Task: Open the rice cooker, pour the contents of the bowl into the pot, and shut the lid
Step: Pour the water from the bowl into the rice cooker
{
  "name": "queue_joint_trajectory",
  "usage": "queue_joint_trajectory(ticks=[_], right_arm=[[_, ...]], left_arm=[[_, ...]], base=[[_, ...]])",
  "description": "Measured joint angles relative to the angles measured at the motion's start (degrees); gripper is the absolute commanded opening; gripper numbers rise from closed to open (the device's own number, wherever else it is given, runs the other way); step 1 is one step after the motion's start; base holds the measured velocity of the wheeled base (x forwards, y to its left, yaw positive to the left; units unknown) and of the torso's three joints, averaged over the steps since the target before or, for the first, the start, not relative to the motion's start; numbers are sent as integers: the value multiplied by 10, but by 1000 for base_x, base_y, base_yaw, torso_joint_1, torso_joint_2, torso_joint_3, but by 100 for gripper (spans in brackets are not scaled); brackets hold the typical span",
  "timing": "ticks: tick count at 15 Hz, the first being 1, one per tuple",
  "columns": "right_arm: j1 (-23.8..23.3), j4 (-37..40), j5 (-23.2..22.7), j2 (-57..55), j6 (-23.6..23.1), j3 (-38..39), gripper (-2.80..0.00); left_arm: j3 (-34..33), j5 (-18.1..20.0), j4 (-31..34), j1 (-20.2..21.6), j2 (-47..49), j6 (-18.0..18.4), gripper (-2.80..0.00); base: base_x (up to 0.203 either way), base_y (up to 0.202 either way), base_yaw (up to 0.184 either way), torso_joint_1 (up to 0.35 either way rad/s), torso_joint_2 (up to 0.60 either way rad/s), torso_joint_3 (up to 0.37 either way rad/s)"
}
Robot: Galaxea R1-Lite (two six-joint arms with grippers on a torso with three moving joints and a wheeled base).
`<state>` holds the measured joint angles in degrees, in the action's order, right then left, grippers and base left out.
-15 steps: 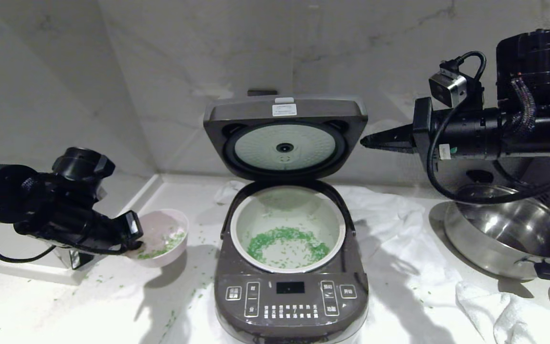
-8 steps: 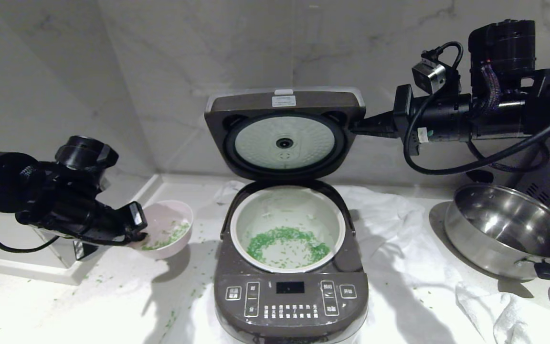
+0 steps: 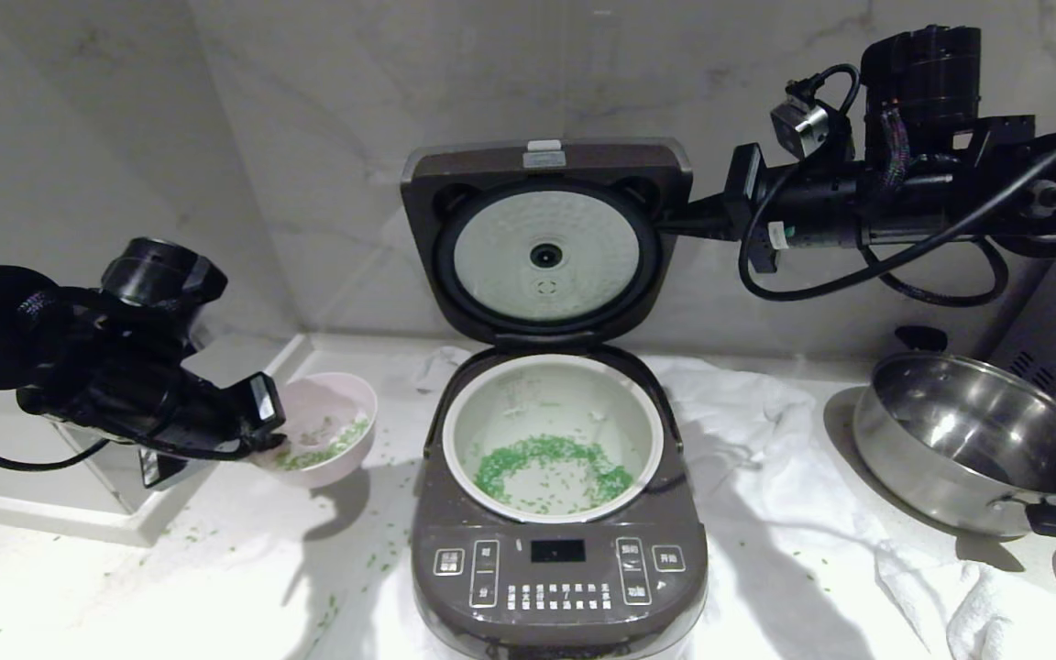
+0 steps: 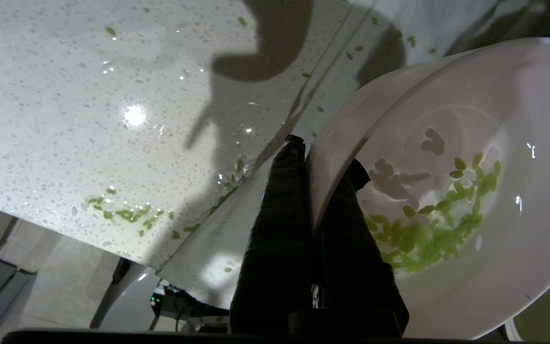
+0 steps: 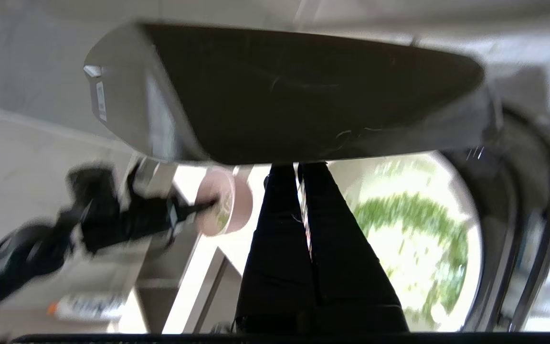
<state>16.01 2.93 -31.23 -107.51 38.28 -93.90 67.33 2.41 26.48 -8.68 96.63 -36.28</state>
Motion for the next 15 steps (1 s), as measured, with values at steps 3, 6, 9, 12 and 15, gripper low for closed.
queue_joint_trajectory(ticks=[3,6,9,12,15], right_arm=[[0,0,11,-17,2,-25,-280],[-1,-1,27,-27,3,-40,-280],[-1,0,54,-32,9,-44,-280],[-1,-1,57,-34,35,-45,-280],[-1,-1,58,-35,36,-47,-280]], left_arm=[[19,-3,7,-27,1,-14,-280],[50,-11,16,-53,6,-24,-280],[79,-28,22,-88,17,-36,-280],[106,-29,21,-112,31,-46,-280],[143,-29,21,-128,59,-47,-280]], base=[[0,0,0,0,0,0],[0,0,0,0,0,0],[0,0,0,0,0,0],[0,0,0,0,0,0],[0,0,0,0,0,0]])
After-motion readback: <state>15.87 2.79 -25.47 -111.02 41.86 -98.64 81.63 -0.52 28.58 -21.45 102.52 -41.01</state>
